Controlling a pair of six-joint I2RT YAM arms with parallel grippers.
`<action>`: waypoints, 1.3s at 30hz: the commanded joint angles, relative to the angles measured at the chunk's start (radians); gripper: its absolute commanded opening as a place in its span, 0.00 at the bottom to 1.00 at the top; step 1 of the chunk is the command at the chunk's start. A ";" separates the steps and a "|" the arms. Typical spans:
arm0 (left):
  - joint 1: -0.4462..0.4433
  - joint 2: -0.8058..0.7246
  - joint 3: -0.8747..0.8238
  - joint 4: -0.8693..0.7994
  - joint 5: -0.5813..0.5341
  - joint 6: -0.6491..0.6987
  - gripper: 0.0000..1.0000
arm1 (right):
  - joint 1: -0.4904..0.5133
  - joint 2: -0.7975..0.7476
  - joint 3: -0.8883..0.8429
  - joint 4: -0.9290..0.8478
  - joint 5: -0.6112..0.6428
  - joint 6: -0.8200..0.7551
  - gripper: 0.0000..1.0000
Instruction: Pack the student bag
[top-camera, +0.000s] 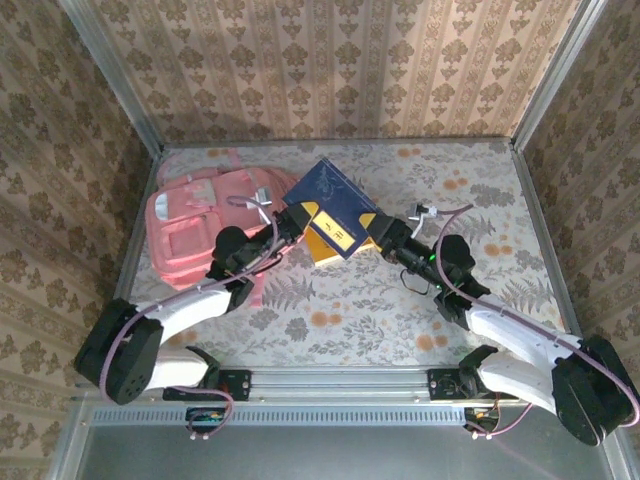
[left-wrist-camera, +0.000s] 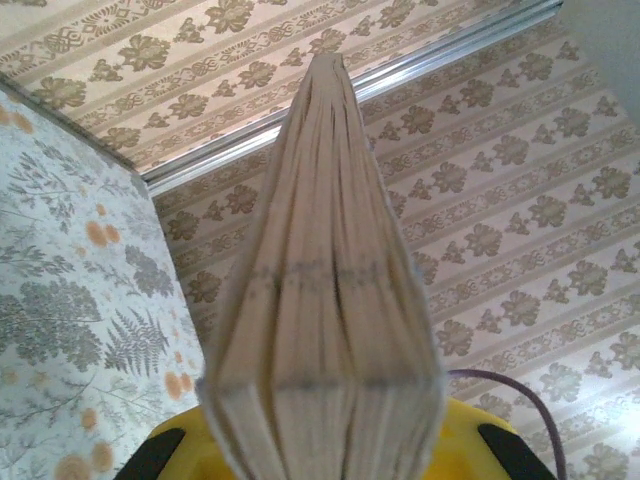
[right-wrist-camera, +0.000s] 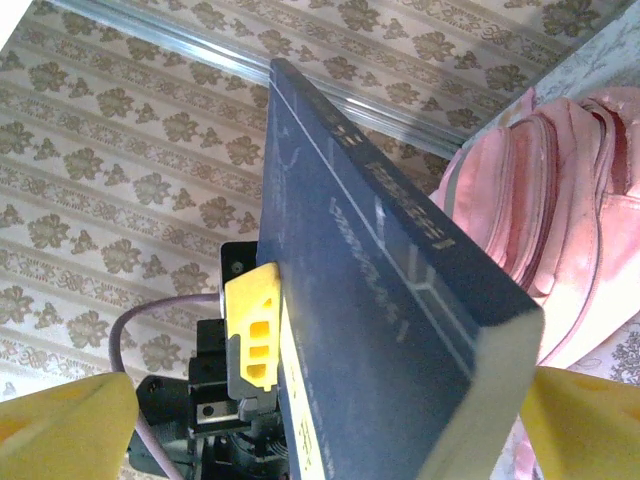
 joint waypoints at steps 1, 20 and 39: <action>-0.014 0.011 0.023 0.171 -0.023 -0.052 0.00 | 0.035 0.025 0.052 0.094 0.061 0.019 0.97; -0.029 -0.067 0.001 -0.029 -0.068 0.063 0.06 | 0.132 0.062 0.115 -0.011 0.231 -0.116 0.02; 0.308 -0.078 0.474 -1.442 -0.080 0.609 0.67 | 0.002 -0.156 0.100 -0.562 0.156 -0.323 0.00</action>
